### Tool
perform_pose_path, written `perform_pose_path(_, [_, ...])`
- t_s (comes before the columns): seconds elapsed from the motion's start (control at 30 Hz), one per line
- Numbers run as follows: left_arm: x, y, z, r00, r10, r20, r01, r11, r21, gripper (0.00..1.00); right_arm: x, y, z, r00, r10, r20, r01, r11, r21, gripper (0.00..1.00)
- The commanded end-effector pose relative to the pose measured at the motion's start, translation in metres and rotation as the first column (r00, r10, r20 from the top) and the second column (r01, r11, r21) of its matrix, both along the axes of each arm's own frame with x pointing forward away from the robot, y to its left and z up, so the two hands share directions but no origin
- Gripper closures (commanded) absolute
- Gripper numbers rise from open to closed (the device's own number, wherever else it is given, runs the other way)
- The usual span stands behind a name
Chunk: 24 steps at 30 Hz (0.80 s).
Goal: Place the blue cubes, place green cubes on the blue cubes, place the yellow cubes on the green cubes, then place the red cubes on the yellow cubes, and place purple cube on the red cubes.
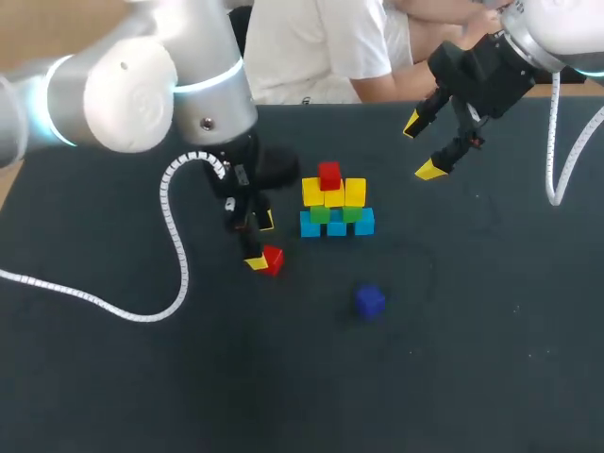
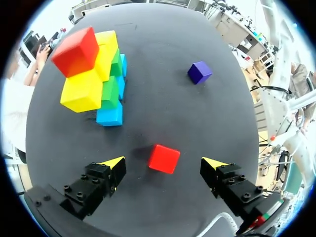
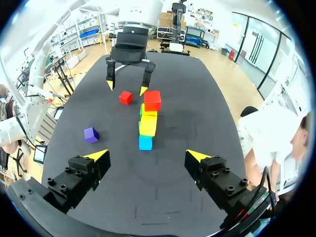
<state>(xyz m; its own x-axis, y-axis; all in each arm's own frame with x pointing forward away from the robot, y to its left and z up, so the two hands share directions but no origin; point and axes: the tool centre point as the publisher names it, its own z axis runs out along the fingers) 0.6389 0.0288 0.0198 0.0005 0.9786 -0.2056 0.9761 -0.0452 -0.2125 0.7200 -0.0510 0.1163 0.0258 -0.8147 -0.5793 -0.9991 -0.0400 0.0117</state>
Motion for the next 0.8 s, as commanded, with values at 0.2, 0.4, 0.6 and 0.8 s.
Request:
perform_pose_path(0.2, [-0.022,0.007,0.001,0.999,0.035,-0.024,-0.035,0.999,0.0,0.0,0.0,0.0,0.0,1.0,0.001,0.0,-0.001,1.0,0.001,0.0])
perform_pose_path(0.4, [-0.028,0.001,-0.001,0.999,0.035,-0.028,-0.035,0.999,0.004,0.0,0.0,0.0,0.0,1.0,0.001,0.0,-0.001,1.0,0.001,0.0])
perform_pose_path(0.6, [-0.017,-0.003,-0.003,0.999,0.016,-0.033,-0.016,1.0,0.009,0.0,0.0,0.0,0.0,1.0,0.001,0.0,-0.001,1.0,0.001,0.0])
perform_pose_path(0.8, [-0.008,-0.005,0.001,1.0,-0.001,-0.023,0.002,1.0,0.01,0.0,0.0,0.0,0.0,1.0,0.001,0.0,-0.001,1.0,0.001,0.0])
